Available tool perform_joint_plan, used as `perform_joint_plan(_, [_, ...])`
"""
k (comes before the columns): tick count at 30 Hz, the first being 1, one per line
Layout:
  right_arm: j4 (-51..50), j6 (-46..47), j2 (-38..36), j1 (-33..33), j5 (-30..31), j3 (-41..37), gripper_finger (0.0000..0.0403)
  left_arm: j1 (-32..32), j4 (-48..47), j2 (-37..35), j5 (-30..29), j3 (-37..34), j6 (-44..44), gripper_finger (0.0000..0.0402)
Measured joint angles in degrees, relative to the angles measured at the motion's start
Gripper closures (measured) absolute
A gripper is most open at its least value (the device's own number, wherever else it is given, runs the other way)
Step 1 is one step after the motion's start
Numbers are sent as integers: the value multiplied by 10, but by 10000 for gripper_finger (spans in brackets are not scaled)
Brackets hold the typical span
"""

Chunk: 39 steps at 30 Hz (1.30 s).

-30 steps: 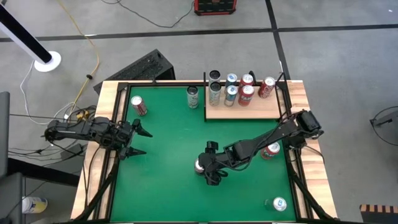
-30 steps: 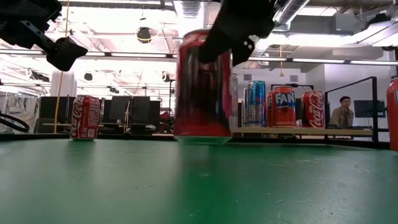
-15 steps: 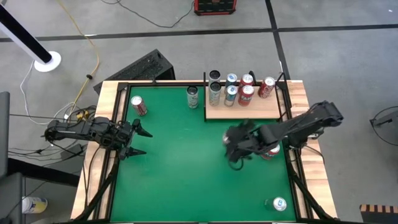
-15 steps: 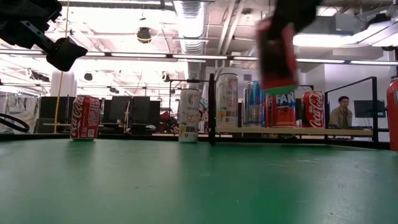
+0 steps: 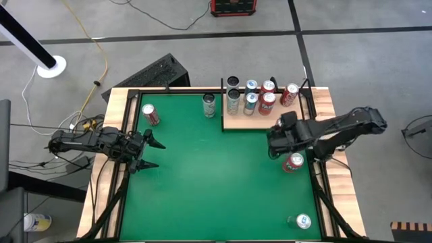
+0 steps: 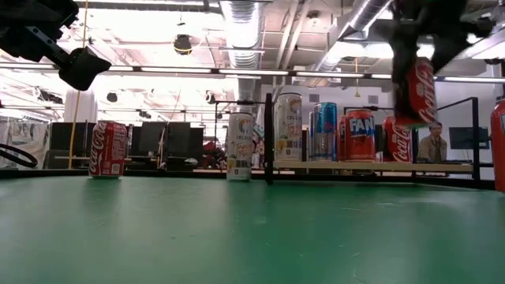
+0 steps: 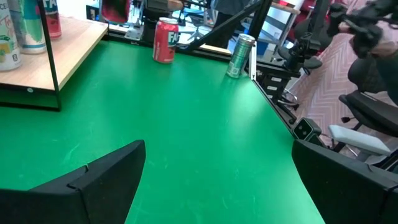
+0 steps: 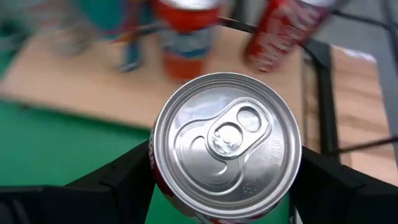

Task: Sort soda cans
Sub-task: Put the bottom red soda can on the shelf align with the other red soda can

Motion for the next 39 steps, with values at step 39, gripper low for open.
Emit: perform_joint_plan(39, [337, -361, -119, -456, -75, -186, 78, 0, 0, 0, 7, 0, 0, 11])
